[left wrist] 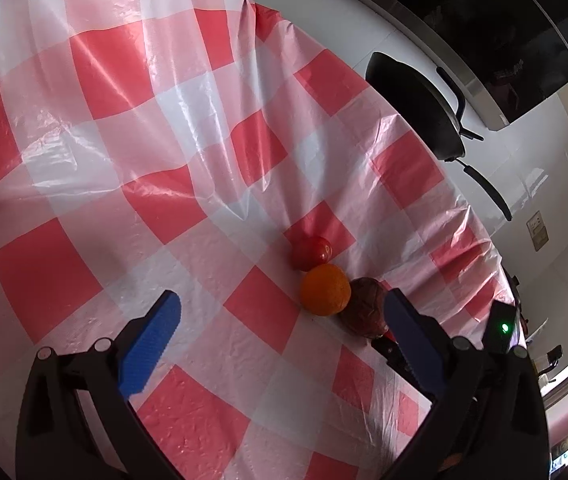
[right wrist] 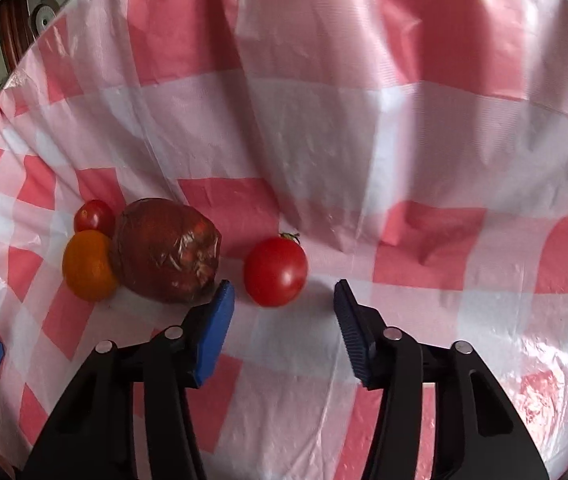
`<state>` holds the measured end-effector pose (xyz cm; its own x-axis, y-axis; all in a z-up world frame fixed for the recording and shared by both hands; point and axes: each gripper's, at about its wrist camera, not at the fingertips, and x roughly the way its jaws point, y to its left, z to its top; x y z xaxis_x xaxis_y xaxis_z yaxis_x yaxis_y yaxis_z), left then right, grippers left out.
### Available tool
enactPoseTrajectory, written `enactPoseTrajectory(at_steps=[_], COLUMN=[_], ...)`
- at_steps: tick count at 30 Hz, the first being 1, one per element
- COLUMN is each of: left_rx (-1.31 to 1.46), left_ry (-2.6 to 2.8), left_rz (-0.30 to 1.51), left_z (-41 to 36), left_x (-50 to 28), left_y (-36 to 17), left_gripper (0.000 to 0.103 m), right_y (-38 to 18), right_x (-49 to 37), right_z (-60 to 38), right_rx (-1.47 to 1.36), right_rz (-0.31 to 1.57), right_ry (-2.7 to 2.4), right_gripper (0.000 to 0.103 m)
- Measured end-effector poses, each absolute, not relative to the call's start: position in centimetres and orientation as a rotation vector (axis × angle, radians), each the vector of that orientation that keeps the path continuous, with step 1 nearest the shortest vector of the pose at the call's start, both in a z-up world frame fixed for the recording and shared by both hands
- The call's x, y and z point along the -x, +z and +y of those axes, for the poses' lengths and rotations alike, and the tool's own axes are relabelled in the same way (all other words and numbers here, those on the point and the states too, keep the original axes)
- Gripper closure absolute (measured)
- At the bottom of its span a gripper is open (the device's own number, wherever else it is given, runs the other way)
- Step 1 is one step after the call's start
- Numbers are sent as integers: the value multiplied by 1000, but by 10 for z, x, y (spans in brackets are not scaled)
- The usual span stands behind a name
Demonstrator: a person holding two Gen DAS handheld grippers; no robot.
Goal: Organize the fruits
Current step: 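Grasp the red tomato with the right tool while the left tool grasps the tangerine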
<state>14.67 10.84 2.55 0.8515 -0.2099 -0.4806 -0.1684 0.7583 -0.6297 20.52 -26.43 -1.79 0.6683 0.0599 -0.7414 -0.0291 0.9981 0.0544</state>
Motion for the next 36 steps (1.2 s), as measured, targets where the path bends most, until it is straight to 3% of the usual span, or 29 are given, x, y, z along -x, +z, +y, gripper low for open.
enactPoseTrajectory(at_steps=[3,4,14,22,26,29,33,36], left_rx=[715,713,603,352,223,163,91,53], left_ry=[-29,-31,-55,-97,-110,-120,-129,-132], left_rz=[575,579,608,699,776,838,861,866], left_z=[108,108,90,57,44,39,33,30], left_x=[-148,-149,-154,-189,-221,-239,-255,-265], left_y=[25,24,30,38,36,29,27,25], left_gripper=[2,2,2,2,8,20,25,36], right_y=[-18,-18,-11,-20,-18,-16,-16,-16], right_x=[-212,-213,-141,-136,-132,-129,-128,-130], right_z=[-261,-261,-304,-318,-315,-317,-317,-316], right_rx=[-18,-18,-364,-493,-505,-503,-500,-497], right_rz=[839,837,702,682,676,679,685,690], right_ry=[30,34,81,114,132,138,141,143], right_gripper=[59,72,72,72,71,71,71,71])
